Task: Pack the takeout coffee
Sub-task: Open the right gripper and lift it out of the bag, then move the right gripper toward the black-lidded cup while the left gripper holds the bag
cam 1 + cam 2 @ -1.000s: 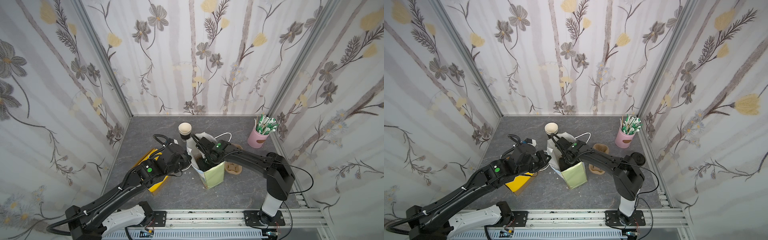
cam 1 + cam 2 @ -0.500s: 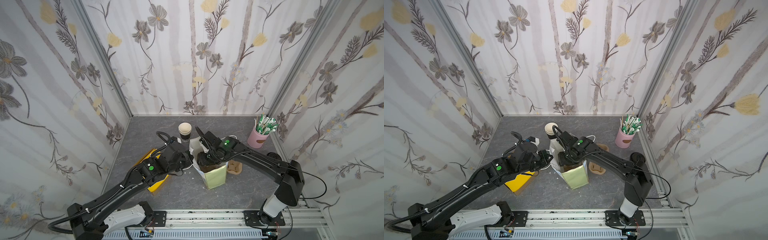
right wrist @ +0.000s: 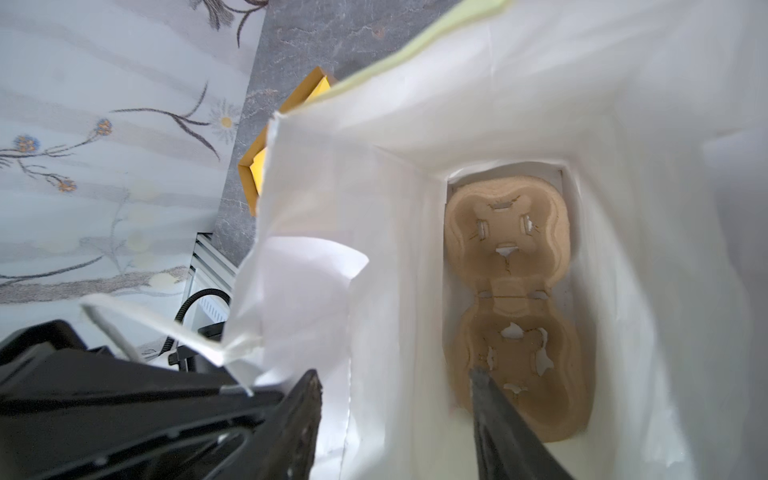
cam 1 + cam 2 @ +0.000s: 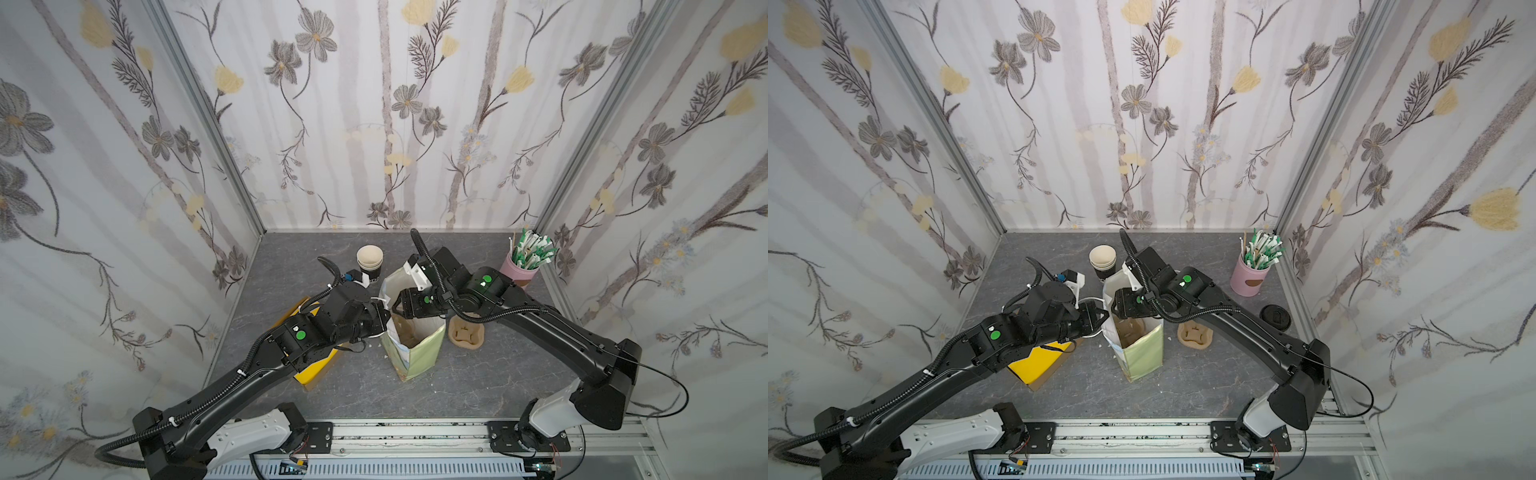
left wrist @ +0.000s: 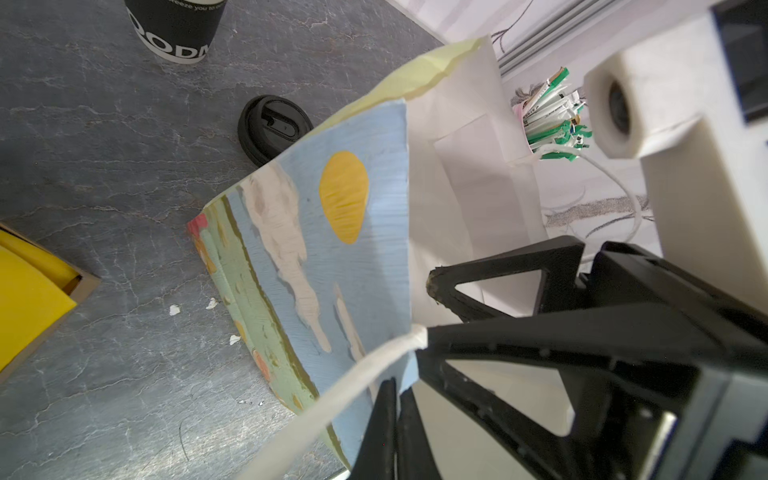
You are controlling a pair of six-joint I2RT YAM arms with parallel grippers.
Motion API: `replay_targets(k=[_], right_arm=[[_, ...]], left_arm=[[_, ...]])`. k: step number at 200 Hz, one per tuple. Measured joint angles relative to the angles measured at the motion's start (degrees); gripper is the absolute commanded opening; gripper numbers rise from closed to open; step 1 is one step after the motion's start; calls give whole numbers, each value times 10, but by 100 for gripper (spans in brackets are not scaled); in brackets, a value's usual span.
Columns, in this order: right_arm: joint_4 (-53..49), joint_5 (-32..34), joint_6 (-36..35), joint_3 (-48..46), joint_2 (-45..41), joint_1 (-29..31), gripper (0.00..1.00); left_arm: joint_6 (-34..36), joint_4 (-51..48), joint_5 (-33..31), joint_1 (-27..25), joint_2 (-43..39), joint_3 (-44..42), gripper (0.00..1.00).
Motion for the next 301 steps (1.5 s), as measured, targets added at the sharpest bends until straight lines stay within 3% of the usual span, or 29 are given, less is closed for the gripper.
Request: replay_targets(k=[89,118,187,211,236,264,301], right_arm=[[26,-44,-18,41,-70,-63,57],[34,-58,-33,65,-70,-71,57],[31,-61,-48,66,-94,-154,56],[23,-61,-52,66,-102,-188,55],[-3,-55,-54,64,-106,-225,55],[-16,-47,-58,45,-125,-263,56],[-30,-41,-76,-7,-141,-299,56]], left_arm=[[45,-4,4,11,-9,-15,0],[51,-3,-1,19,3,-15,20],[-22,-22,-26,40,5,-21,26],[-35,-38,-24,43,11,-13,21],[-34,-55,-19,44,29,15,0],[-7,-75,-18,44,44,49,0],[81,-105,-19,44,61,94,0]])
